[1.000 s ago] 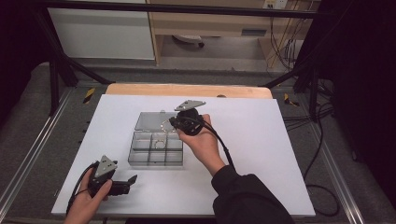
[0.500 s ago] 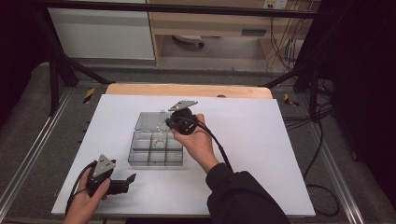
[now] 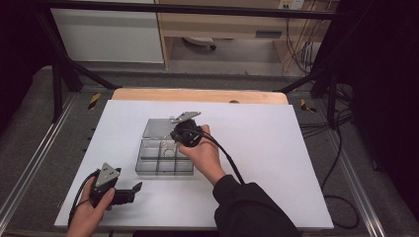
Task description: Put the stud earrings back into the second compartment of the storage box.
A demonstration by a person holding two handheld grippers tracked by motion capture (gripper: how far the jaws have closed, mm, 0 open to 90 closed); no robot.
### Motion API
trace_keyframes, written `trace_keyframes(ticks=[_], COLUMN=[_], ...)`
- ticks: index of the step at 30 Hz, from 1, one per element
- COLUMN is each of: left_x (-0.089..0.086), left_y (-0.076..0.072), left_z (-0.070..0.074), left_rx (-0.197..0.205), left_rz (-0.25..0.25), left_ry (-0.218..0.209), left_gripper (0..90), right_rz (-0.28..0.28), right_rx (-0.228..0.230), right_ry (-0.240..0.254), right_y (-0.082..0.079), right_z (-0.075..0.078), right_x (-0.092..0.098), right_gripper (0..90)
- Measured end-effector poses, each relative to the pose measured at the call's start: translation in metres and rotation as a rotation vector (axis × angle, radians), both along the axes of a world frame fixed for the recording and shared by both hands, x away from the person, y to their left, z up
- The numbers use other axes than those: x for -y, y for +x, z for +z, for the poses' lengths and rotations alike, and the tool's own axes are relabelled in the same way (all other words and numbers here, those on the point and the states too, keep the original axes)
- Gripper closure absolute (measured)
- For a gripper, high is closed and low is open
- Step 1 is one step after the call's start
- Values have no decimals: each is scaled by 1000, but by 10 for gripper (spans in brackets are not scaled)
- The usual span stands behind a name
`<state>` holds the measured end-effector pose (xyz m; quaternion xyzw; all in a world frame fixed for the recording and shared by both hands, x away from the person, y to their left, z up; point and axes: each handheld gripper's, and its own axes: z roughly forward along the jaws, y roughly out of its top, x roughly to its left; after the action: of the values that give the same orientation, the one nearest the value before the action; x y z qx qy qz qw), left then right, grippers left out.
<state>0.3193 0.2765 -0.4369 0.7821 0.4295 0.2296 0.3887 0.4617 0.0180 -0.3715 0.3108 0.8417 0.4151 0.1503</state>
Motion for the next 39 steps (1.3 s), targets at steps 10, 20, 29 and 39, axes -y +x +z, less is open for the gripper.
trace_keyframes(ticks=[10, 20, 29, 39], left_x=[1, 1, 0, 0], left_y=[0, 0, 0, -1], left_z=[-1, -1, 0, 0], left_rx=[-3, -5, -2, -3], left_rz=[-7, -13, -14, -14], left_ry=[2, 3, 2, 3], left_gripper=[81, 84, 84, 84], right_rz=[7, -22, -32, -34], right_rx=[-13, -30, -31, -9], right_ry=[-42, -83, -55, 40], right_y=[1, 9, 7, -11], right_z=[-17, -36, -39, -17], right_x=[-13, -21, -22, -10], right_gripper=[875, 875, 748, 510])
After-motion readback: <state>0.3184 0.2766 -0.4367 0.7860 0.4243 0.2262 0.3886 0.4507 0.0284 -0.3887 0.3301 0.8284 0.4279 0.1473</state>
